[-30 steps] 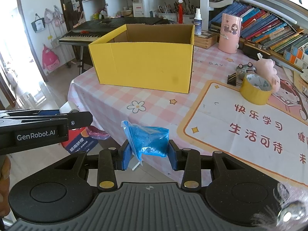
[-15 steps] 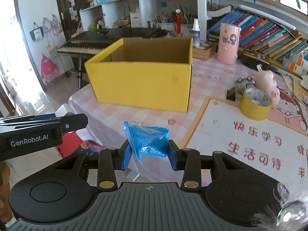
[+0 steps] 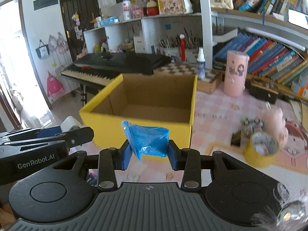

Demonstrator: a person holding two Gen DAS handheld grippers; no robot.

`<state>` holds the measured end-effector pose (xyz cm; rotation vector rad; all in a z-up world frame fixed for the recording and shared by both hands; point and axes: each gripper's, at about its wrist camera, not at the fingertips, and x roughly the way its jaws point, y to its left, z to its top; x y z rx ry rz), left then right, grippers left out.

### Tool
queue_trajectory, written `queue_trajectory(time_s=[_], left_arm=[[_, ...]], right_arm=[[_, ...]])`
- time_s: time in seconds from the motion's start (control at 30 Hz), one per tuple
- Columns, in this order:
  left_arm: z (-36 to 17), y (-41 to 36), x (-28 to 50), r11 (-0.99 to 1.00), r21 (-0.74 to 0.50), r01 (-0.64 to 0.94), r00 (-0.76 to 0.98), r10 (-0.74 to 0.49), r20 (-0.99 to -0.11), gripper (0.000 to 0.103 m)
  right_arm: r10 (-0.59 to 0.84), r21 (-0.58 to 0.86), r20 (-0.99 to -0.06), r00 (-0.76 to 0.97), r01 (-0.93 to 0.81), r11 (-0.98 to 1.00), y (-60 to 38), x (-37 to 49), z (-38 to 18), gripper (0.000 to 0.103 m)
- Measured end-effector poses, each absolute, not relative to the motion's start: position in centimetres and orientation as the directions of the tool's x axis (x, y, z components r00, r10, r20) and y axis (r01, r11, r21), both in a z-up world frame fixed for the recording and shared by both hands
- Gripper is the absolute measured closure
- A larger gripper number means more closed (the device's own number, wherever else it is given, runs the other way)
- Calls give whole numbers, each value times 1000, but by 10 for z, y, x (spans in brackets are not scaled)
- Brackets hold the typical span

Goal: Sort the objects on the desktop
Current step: 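Carry the plug and bag with both tools over the yellow box, then open the left tool over the box while the right tool releases the bag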

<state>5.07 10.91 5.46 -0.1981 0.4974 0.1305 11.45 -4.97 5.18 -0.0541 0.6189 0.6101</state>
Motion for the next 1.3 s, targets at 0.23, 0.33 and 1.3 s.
queue_trajectory(time_s=[0.23, 0.33, 1.3], left_arm=[[61, 111, 85, 971, -139, -196, 879, 111, -463, 61], [61, 112, 100, 969, -127, -211, 874, 129, -468, 60], [10, 120, 193, 965, -15, -262, 741, 191, -644, 60]], right_arm=[[543, 123, -543, 640, -579, 806, -43, 160, 57, 67], [550, 113, -545, 633, -595, 796, -40, 179, 56, 67], [526, -141, -719, 455, -836, 530, 19, 276, 7, 67]])
